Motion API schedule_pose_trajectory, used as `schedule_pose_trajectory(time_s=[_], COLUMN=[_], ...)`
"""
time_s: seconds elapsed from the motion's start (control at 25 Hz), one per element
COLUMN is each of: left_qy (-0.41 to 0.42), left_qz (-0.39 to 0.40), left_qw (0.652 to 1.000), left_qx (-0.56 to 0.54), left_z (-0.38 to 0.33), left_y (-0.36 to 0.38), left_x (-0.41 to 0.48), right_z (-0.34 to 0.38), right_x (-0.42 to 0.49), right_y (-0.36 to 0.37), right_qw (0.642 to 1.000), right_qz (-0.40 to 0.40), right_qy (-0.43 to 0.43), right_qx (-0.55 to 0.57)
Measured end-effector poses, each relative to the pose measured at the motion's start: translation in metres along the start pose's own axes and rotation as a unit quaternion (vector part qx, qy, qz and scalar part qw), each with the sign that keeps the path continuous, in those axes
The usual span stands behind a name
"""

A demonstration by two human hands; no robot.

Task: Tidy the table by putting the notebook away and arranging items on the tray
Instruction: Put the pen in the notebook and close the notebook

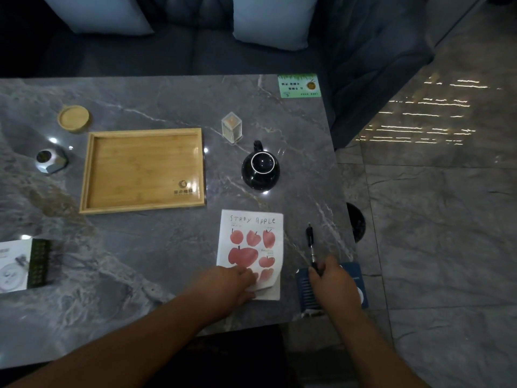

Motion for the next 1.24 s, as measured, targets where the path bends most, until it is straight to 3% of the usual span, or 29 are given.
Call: schedule_pose_trajectory(time_s=[0.12, 0.28, 0.56, 0.72, 0.92, 1.24], left_qy=[0.005, -0.025, -0.096, -0.113, -0.150, -0.257], left_qz=[-0.007, -0.082, -0.243, -0.253, -0.232, -0.205], left_qw=[1.000, 0.982, 0.847, 0.829, 0.826, 0.807], left_qx=[0.012, -0.169, -0.463, -0.486, -0.491, -0.491], left_z=[-0.004, 0.006, 0.057, 0.077, 0.100, 0.186], left_y=[-0.001, -0.003, 0.013, 0.017, 0.018, 0.011], left_x=[0.000, -0.022, -0.091, -0.118, -0.140, -0.127], right_z=[0.000, 0.026, 0.105, 0.146, 0.181, 0.181], right_x=[0.002, -0.005, -0.020, -0.026, -0.029, -0.024], right_y=[0.000, 0.010, 0.067, 0.088, 0.109, 0.123], right_qw=[1.000, 0.998, 0.984, 0.979, 0.976, 0.980], right_qz=[0.013, 0.032, 0.138, 0.149, 0.159, 0.154], right_qy=[0.001, -0.042, -0.112, -0.137, -0.134, -0.118], right_qx=[-0.021, -0.023, -0.027, -0.019, 0.068, -0.041])
Point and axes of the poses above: each hand's wrist, its own x-axis towards the middle knuckle, its own y-axis out of the palm, z = x × y, the point moved 9 cm from there along x, towards the middle knuckle, and after that the axes turned 15 degrees about z, right-handed, at the moved point
